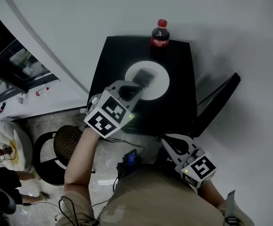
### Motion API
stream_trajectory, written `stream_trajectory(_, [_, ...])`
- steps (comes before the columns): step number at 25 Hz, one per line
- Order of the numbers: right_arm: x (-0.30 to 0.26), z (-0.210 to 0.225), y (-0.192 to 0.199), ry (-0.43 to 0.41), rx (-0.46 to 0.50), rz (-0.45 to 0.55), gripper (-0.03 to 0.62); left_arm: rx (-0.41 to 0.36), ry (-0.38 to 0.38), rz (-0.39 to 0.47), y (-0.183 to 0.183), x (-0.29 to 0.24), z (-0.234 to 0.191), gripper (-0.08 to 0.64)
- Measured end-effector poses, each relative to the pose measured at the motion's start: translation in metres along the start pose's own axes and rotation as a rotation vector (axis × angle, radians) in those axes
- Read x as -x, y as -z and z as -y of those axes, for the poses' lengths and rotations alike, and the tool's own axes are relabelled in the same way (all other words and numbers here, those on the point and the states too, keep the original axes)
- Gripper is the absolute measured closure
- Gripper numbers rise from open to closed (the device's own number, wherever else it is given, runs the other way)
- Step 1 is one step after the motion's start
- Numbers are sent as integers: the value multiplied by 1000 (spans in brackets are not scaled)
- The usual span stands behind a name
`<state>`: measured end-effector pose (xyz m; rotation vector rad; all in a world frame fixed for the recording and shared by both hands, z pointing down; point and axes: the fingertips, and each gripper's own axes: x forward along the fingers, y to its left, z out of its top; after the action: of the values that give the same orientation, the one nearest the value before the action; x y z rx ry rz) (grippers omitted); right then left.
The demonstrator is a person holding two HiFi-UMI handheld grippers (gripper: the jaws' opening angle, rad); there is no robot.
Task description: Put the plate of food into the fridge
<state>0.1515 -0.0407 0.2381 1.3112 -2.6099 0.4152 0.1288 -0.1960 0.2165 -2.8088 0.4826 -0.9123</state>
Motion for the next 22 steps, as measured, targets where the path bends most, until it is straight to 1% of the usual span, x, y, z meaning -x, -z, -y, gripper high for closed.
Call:
stream_trajectory(2, [-1, -1, 1, -2, 0, -2, 571, 8, 15, -20, 1, -3, 0, 549])
stream_trajectory(6, [0, -1, 4, -1, -10, -14, 571, 22, 50, -29, 0, -2, 3, 551])
stream_trajectory(11, [-1, -2, 3, 1, -6, -10, 571, 0, 89, -44, 3, 1, 11, 551])
stream_trajectory(16, [0, -2, 2, 0, -18, -11, 571, 31, 101, -21, -1, 1, 9, 551])
stream_trajectory(19, [-1, -3, 2, -7, -20, -8, 571, 7, 93, -37, -2, -1, 9, 551])
stream_trajectory(22, [-2, -2, 1, -8, -13, -4, 571, -9, 56, -63, -1, -5, 4, 551])
